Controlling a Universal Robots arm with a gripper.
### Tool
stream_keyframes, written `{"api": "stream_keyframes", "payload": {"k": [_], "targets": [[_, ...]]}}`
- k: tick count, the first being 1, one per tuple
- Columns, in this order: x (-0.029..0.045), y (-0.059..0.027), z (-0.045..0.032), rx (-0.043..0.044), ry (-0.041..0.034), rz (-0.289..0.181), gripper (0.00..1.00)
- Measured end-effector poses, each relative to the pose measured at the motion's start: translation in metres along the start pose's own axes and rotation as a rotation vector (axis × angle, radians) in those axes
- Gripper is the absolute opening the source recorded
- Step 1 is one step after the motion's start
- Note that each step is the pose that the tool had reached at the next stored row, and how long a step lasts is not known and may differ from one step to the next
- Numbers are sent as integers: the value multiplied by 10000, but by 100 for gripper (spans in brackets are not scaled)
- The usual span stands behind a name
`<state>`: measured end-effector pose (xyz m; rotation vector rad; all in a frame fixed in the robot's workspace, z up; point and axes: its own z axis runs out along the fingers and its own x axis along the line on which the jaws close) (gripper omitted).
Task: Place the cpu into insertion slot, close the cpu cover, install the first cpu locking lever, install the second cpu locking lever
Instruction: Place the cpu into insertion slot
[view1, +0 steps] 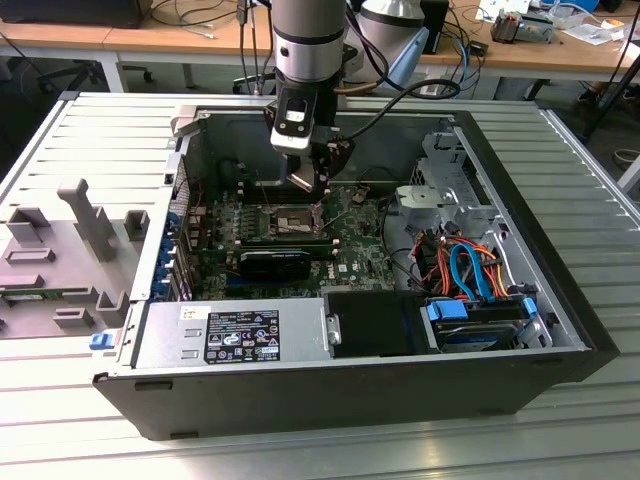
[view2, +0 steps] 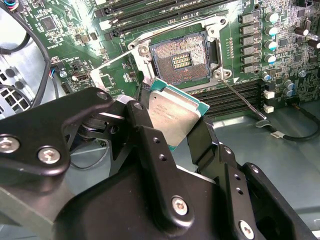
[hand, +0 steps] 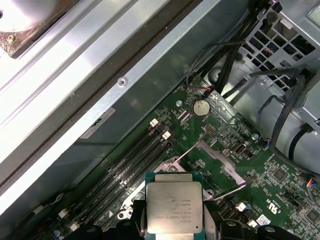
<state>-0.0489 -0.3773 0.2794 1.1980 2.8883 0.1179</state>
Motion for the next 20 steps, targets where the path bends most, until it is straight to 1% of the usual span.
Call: {"api": "stream_keyframes", "payload": {"k": [20], "targets": [[0, 0, 2, -1, -7, 99, 54]]}}
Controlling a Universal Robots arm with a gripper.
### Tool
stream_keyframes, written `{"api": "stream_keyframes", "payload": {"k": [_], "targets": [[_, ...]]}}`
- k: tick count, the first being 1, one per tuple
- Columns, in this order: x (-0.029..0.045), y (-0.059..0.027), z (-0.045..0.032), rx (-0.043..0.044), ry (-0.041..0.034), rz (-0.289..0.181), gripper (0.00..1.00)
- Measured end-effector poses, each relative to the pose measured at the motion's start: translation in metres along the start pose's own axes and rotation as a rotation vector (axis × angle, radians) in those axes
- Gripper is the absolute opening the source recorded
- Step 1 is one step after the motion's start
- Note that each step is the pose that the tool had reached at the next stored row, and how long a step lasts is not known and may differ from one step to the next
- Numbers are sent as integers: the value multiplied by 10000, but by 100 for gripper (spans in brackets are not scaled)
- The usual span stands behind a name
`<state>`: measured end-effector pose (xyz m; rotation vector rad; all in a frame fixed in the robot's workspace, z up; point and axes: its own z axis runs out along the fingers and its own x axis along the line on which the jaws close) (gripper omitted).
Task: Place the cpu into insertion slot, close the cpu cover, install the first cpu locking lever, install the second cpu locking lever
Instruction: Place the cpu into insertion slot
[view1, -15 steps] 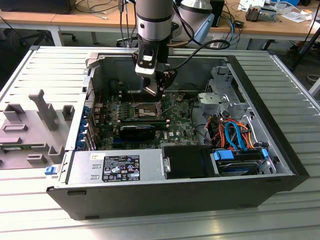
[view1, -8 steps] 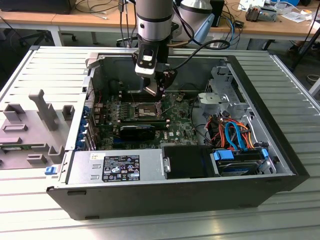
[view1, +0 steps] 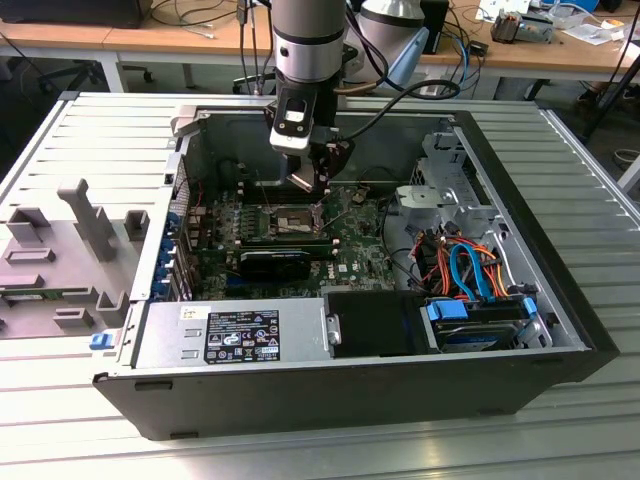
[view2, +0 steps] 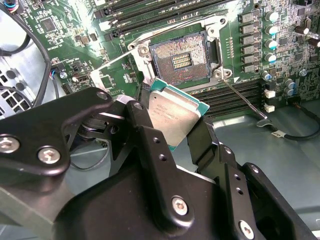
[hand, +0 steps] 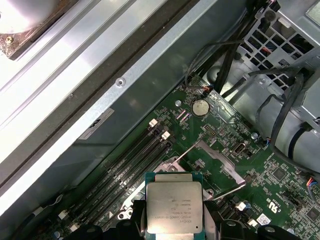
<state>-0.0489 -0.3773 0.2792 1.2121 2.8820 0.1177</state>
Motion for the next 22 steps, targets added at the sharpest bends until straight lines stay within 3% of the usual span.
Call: {"api": "stream_keyframes", "payload": {"k": [22], "targets": [[0, 0, 2, 2, -13, 123, 54]]}}
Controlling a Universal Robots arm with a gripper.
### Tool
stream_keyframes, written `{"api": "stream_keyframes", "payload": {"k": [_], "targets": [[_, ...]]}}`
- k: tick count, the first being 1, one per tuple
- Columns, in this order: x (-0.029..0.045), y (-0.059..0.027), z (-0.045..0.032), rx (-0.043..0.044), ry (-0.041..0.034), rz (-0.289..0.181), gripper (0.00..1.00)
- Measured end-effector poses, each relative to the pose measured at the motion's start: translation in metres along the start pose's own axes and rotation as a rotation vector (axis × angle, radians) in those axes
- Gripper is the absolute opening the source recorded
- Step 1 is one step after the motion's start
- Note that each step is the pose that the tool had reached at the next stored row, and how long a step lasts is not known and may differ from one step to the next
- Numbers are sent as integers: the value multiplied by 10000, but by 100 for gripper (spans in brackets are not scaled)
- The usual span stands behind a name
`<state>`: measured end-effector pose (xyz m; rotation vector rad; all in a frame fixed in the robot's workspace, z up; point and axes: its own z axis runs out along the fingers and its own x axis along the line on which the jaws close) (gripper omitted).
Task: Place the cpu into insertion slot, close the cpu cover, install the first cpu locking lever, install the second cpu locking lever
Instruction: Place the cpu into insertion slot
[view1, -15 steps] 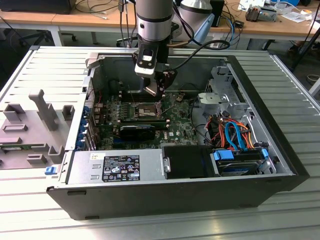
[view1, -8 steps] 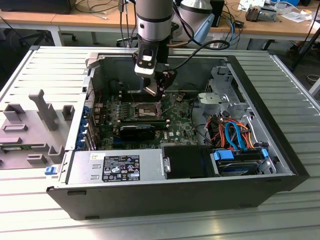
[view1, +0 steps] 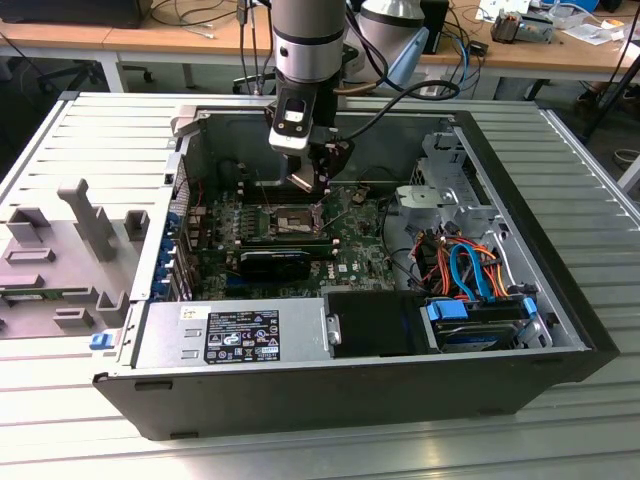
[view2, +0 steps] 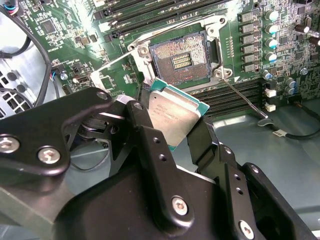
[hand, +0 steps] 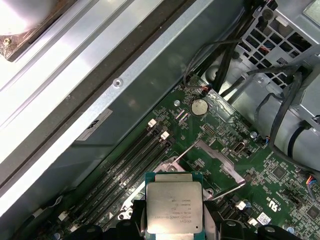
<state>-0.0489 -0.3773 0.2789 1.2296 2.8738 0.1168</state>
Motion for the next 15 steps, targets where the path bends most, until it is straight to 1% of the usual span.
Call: {"api": "stream_keyframes", "payload": {"k": [8, 12, 15], "targets": [[0, 0, 2, 0, -18, 197, 54], [0, -1, 5, -2, -38, 443, 54], [0, -1, 6, -3, -41, 479, 54]]}}
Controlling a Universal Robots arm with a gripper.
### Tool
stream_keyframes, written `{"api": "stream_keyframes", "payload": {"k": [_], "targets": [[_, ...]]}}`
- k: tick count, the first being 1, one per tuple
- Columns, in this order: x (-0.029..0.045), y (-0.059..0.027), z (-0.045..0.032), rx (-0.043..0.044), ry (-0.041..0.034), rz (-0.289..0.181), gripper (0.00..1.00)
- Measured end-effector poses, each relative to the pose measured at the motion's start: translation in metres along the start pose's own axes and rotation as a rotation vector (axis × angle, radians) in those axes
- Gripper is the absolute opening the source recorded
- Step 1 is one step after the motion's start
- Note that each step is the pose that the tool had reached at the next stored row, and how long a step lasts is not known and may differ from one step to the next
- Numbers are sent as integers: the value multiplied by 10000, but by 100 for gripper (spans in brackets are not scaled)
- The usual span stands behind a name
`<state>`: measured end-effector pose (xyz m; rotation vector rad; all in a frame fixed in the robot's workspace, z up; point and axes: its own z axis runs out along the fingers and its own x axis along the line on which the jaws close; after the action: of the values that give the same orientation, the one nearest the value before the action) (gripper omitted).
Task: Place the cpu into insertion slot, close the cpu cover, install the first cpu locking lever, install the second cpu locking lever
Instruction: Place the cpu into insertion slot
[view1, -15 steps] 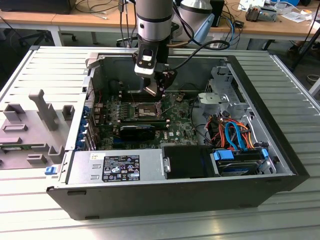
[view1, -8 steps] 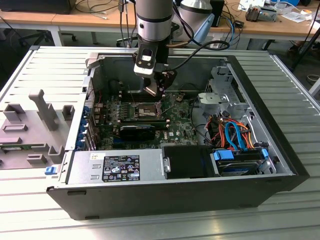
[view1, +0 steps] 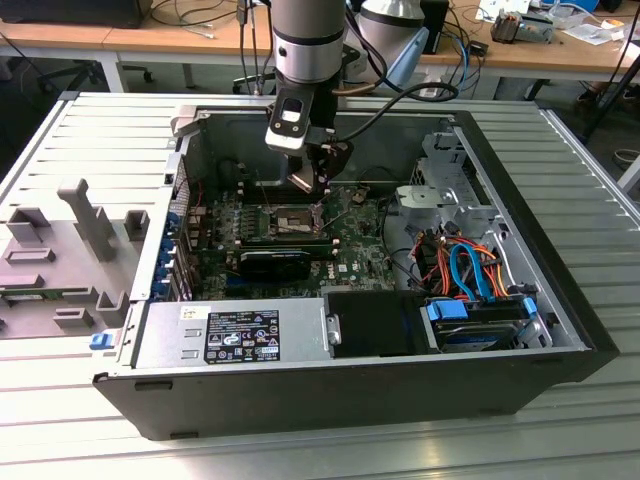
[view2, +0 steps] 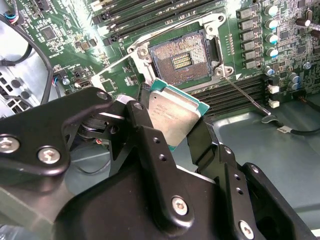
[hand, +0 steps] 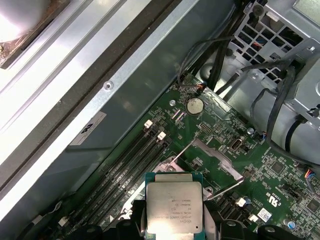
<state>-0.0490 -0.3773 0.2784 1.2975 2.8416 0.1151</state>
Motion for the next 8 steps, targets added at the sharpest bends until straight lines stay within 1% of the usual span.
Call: {"api": "stream_keyframes", "payload": {"k": [8], "targets": [[0, 0, 2, -1, -11, 121, 54]]}}
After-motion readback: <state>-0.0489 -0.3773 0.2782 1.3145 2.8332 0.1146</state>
